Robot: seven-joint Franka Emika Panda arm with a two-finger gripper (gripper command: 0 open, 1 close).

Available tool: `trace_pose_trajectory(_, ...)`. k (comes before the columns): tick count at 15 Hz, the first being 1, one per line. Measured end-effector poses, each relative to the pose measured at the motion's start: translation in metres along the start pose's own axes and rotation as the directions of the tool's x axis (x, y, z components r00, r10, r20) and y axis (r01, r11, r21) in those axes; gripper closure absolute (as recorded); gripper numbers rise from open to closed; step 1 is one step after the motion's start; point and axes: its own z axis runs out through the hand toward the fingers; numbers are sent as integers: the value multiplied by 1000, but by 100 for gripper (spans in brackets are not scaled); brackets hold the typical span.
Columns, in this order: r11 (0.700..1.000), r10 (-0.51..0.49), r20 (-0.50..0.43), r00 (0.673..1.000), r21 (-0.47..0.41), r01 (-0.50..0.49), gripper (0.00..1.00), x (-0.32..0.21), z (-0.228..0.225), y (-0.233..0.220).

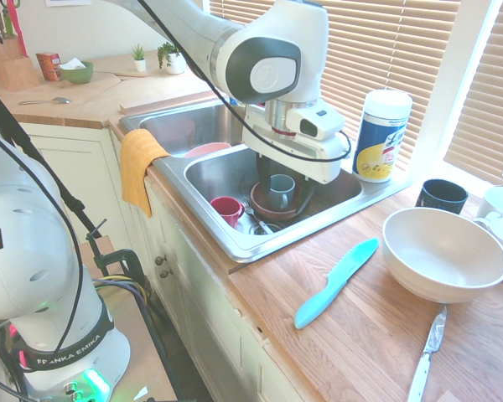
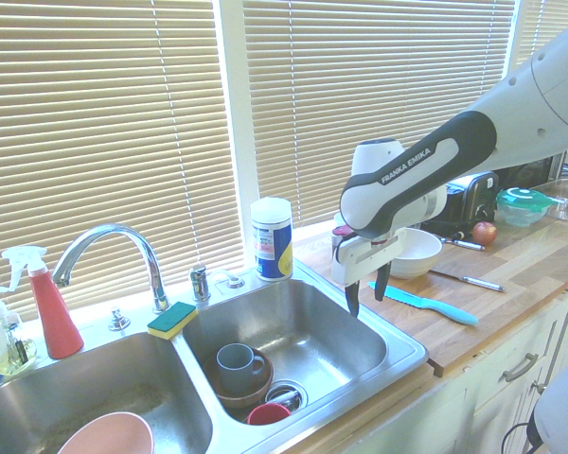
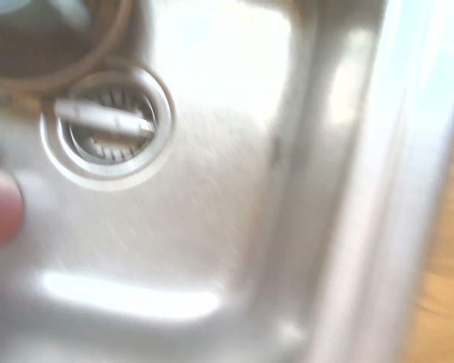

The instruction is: Put the knife into the sink

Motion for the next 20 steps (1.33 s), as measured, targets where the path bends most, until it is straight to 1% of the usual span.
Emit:
trace_pose_trajectory(3,993,-110,-19,994,-34,109,0,18,-1,50)
trace_pose_trajectory(6,988,-154,-40,987,-42,152,0,29,11,90)
trace_pose_trajectory(9,984,-170,-32,985,-52,168,0,36,22,109)
trace_pose_trajectory(12,981,-177,-14,984,-82,176,0,41,36,126)
trace_pose_trajectory(18,982,-170,4,985,-89,170,0,47,58,135)
trace_pose_trajectory(19,981,-170,6,985,-89,170,100,48,62,135)
trace_pose_trajectory(20,981,-171,5,985,-90,171,100,49,64,135)
